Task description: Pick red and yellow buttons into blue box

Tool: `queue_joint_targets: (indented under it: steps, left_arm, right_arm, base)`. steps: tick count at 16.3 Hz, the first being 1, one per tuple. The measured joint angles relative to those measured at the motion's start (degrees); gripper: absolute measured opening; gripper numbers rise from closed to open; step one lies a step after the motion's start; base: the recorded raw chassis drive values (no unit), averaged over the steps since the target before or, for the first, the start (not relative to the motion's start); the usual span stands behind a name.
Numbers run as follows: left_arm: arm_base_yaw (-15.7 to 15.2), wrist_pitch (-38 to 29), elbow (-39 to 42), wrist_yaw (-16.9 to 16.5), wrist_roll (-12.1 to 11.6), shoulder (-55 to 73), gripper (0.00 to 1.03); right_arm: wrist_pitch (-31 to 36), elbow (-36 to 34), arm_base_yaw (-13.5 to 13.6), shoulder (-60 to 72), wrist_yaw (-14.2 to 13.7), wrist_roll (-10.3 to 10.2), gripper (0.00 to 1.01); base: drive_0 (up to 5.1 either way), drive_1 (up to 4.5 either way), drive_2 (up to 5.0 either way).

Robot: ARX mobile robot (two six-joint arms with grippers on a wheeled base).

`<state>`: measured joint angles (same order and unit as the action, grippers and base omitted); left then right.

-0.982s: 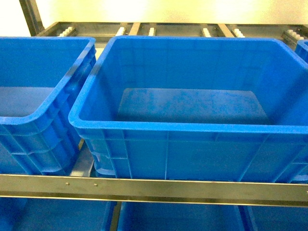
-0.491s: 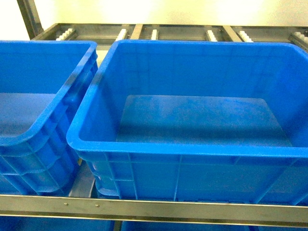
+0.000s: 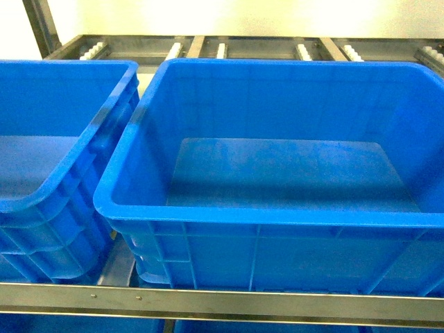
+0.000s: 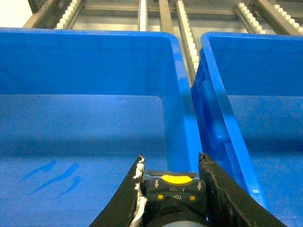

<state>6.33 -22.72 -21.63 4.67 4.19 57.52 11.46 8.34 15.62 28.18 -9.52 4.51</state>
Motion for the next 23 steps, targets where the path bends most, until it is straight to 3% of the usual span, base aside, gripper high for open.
queue_joint_targets:
  steps: [1, 2, 5, 9, 13, 17, 20, 23]
  left_arm:
    - [0.0, 0.0, 0.0, 0.0, 0.0, 0.0, 0.27]
    - [0.0, 0.0, 0.0, 0.0, 0.0, 0.0, 0.27]
    - [0.0, 0.02, 0.0, 0.0, 0.0, 0.0, 0.27]
    - [0.0, 0.0, 0.0, 0.0, 0.0, 0.0, 0.27]
    - [0.0, 0.0, 0.0, 0.0, 0.0, 0.0, 0.27]
    - [0.0, 0.02, 0.0, 0.02, 0.0, 0.0, 0.27]
    - [0.0, -0.02, 0.0, 0.0, 0.0, 0.0, 0.27]
    - [0.0, -0.02, 0.0, 0.0, 0.0, 0.0, 0.27]
  right_arm:
    - [4.22, 2.62, 0.63, 4.79, 0.17, 0.42, 0.39]
    - [10.58, 10.1, 1.81, 18.6, 2.25, 1.16, 0.39]
    - [12.48, 23.82, 4.72, 40.92, 5.05, 3.61, 0.39]
    - [3.65, 42.49, 6.51, 61.53, 9.01, 5.33, 0.39]
    - [-13.05, 61.51, 7.65, 80.59, 12.02, 7.19, 0.39]
    - [-24.94, 70.88, 7.17, 88.96, 11.85, 9.99, 0.39]
    - [-26.58, 71.87, 6.43, 91.54, 10.73, 11.61, 0.41]
    - [-21.14, 71.08, 5.66, 90.84, 10.51, 11.8, 0.73]
  base:
    - [0.0, 0.0, 0.0]
    - [0.0, 0.0, 0.0]
    - [0.0, 0.0, 0.0]
    - [0.0, 0.0, 0.0]
    - [0.0, 0.0, 0.0]
    - [0.0, 0.0, 0.0]
    - [0.0, 0.0, 0.0]
    - [0.0, 0.0, 0.0]
